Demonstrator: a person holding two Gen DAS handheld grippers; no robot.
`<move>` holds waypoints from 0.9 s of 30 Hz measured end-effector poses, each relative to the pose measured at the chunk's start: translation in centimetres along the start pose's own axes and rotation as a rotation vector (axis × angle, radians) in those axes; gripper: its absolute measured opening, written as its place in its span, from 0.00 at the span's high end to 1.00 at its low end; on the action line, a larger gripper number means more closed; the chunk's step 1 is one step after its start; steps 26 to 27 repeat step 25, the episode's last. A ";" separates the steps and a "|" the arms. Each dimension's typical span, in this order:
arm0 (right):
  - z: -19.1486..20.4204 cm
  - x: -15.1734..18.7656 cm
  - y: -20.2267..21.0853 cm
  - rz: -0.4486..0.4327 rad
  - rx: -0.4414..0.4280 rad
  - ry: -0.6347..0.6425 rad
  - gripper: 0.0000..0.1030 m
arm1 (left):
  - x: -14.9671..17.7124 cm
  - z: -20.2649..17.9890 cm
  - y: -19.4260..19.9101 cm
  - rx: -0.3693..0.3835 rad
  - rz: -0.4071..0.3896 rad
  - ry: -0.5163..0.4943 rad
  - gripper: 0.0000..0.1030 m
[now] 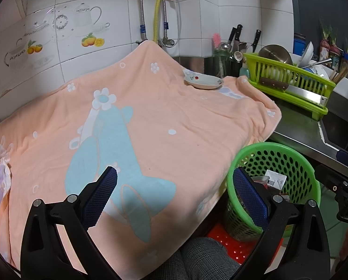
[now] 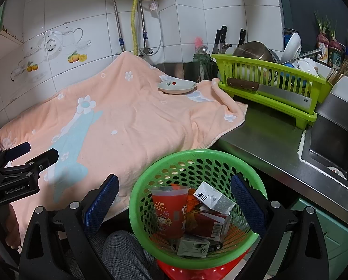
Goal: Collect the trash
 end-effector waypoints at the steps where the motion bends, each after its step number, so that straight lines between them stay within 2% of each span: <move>1: 0.1 0.0 0.0 -0.001 0.000 0.000 0.10 | 0.0 0.0 0.0 -0.001 0.000 0.002 0.05; 27: 0.8 0.0 0.1 -0.008 -0.002 0.011 0.10 | 0.2 0.4 0.3 -0.026 -0.013 0.025 0.05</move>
Point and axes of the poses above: each gripper's, at about its wrist camera, not at the fingertips, and y roughly against the way its jaws point, z to its left, x to its underside, the point moved 1 cm from there along -y, roughly the way its jaws point, and after that the axes turned 7 degrees about -x, right-handed, at the moved point
